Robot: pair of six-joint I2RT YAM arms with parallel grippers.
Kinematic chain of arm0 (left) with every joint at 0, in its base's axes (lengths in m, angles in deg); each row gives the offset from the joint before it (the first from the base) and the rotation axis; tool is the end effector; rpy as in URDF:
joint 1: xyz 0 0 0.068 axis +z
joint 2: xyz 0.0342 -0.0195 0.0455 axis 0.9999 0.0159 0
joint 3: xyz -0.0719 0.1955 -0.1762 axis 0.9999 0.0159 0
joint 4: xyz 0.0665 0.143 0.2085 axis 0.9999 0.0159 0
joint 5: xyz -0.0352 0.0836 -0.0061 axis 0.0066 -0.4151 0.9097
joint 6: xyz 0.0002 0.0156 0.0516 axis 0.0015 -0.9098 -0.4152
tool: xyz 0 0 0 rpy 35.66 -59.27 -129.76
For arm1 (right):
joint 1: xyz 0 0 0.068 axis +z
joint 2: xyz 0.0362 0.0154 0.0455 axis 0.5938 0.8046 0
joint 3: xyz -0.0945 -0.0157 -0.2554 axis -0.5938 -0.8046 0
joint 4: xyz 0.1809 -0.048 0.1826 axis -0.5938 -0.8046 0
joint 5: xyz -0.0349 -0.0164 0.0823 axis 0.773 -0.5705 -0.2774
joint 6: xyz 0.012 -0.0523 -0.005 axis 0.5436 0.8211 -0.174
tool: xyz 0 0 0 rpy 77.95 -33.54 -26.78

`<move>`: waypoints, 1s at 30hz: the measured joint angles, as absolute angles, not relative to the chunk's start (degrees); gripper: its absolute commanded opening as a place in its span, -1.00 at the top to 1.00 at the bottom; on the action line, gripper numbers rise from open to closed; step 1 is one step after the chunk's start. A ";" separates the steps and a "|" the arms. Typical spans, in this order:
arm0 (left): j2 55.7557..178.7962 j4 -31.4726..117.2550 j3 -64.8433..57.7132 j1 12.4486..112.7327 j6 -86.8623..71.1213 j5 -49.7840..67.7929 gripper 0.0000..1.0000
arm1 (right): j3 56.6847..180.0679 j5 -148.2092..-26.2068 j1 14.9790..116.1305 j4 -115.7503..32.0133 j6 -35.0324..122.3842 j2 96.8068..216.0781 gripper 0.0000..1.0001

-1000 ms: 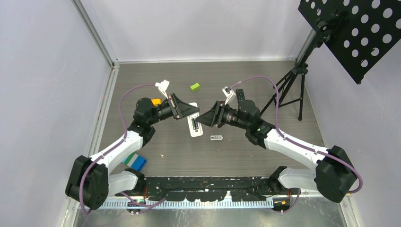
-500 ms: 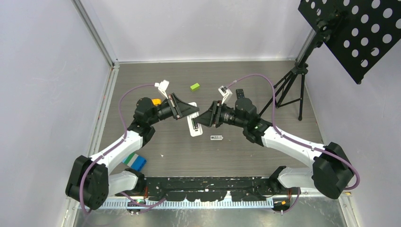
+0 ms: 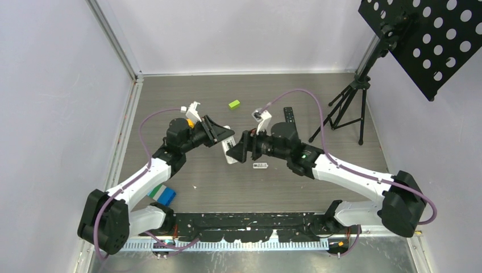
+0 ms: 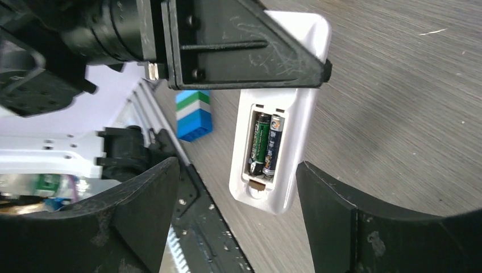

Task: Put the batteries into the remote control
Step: Place the remote control at the center of the board.

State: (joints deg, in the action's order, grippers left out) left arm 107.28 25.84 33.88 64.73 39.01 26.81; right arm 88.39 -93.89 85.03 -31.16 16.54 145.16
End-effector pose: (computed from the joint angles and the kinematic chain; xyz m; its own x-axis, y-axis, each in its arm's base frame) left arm 0.2262 -0.1196 0.2590 -0.7453 -0.5030 -0.4376 0.2437 0.4054 -0.8810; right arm 0.1799 0.2175 0.2894 -0.6276 0.1064 -0.7712 -0.6450 0.4837 0.5916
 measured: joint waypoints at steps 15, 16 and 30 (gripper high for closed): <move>103.74 29.95 34.28 64.80 38.61 20.12 0.20 | 97.79 -78.29 92.79 -41.11 27.75 157.29 0.44; 103.26 30.03 34.39 64.77 38.59 19.62 0.05 | 98.01 -78.57 92.79 -41.15 28.47 157.40 0.50; 90.43 52.94 39.70 71.94 33.04 12.56 -0.66 | 104.13 -85.57 92.02 -56.08 53.06 166.25 0.52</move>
State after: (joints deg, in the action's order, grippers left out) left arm 90.43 52.94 39.70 71.94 33.04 12.56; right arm 104.13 -85.57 92.02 -56.08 53.06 166.25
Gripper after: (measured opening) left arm 0.785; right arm 0.576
